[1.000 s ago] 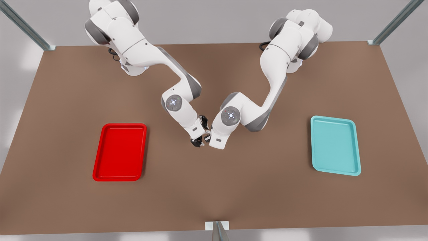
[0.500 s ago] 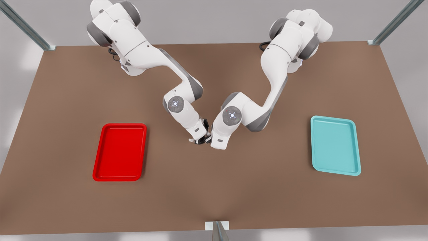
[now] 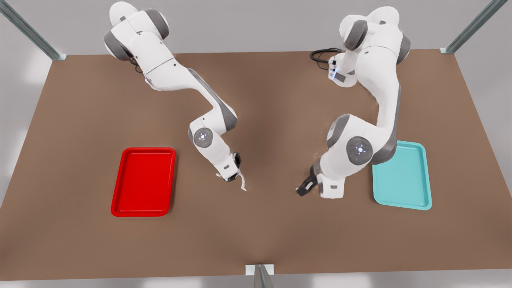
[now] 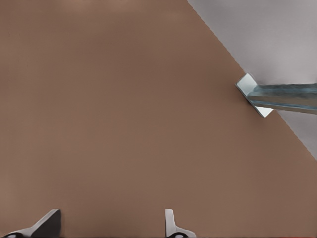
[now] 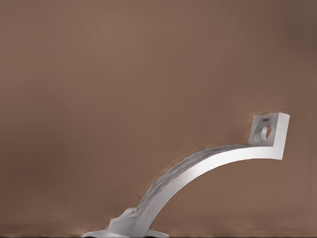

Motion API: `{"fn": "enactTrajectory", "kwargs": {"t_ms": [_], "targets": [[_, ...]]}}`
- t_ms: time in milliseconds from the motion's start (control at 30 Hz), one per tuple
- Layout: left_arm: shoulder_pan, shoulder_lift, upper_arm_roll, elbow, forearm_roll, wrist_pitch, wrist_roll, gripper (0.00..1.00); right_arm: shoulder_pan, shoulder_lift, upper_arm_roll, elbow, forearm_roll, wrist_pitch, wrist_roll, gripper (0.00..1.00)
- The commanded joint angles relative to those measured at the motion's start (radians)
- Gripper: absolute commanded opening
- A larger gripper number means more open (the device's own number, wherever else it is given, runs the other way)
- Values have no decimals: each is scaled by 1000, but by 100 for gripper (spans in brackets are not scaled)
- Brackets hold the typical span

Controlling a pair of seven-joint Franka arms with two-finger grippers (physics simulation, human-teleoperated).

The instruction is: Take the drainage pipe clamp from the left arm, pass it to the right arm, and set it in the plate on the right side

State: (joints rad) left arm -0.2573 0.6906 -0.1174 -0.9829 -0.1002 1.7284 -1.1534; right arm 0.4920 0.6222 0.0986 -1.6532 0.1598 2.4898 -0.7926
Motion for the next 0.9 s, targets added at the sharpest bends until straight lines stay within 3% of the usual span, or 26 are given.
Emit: {"fn": "enactTrajectory", "kwargs": {"t_ms": [0,67,100,133,200,267,333,367,633,867], "targets": [[104,-13,1,18,85,-317,625,100,-1,1,-63,0,-5,-123,61,21],[219,-57,-5,20,148,-348,1008,100,0,-15,-141,-11,-77,-181,134,21],[220,-186,-7,-155,211,-299,1153,100,0,-32,-175,-11,-95,-223,200,21],[216,-427,-5,-531,203,-87,1232,100,0,-35,-215,-11,-95,-239,225,21],[207,-402,-39,-441,200,-336,1238,100,0,-38,-293,-10,-95,-241,234,21],[213,-388,-61,-352,102,-352,1238,100,-10,-65,-355,-11,-95,-247,234,21],[216,-284,-62,-235,77,-477,1233,100,-13,-59,-445,-11,-95,-252,231,21],[222,-309,-62,-227,96,-471,1238,100,-13,-55,-480,-11,-95,-252,225,21],[216,-316,-74,-232,172,-460,1236,100,-108,28,-487,-37,-112,-200,225,21],[213,-335,-90,-234,195,-477,1232,100,-104,-124,-479,-261,-111,-216,188,21]]}}
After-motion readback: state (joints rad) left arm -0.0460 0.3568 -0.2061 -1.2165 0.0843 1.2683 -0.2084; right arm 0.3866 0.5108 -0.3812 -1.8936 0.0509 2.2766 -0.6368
